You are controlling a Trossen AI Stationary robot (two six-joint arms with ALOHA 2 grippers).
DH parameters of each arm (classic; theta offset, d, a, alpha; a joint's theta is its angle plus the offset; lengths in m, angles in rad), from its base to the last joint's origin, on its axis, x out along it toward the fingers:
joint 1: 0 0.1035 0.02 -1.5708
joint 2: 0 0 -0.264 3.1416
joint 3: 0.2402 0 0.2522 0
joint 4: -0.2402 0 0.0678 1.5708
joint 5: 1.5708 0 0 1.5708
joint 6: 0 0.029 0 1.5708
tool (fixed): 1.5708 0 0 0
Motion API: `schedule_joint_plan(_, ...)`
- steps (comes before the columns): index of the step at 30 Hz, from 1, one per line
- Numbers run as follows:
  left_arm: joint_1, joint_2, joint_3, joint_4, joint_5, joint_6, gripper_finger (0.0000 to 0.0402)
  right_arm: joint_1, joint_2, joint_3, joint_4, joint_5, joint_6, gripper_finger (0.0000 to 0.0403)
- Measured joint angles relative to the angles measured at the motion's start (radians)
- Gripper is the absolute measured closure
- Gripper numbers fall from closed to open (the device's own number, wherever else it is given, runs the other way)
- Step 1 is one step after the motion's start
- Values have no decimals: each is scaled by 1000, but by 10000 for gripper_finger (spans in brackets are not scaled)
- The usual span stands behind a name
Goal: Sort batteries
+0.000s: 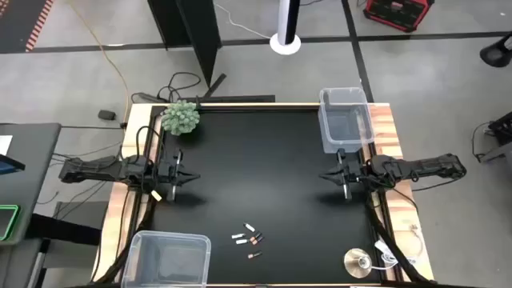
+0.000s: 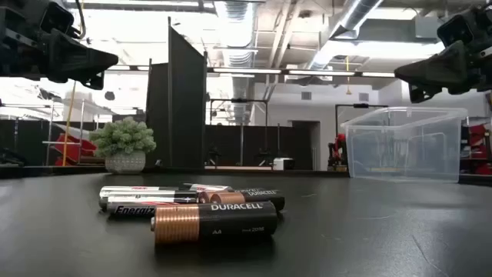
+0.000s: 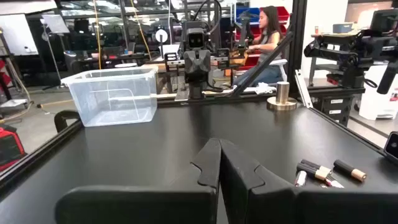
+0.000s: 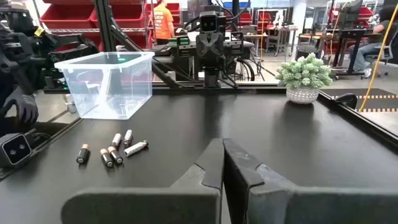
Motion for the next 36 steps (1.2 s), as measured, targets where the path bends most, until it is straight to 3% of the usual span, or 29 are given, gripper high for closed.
schedule_joint_plan(27, 0, 0, 0, 4, -1, 0, 402, 0, 0, 0, 0, 0, 0, 376)
schedule_joint_plan(31, 0, -1, 12, 136, -2, 39, 402, 0, 0, 0, 0, 0, 0, 376)
schedule_joint_plan(36, 0, 1, 42, 343, -1, -82, 402, 0, 0, 0, 0, 0, 0, 376)
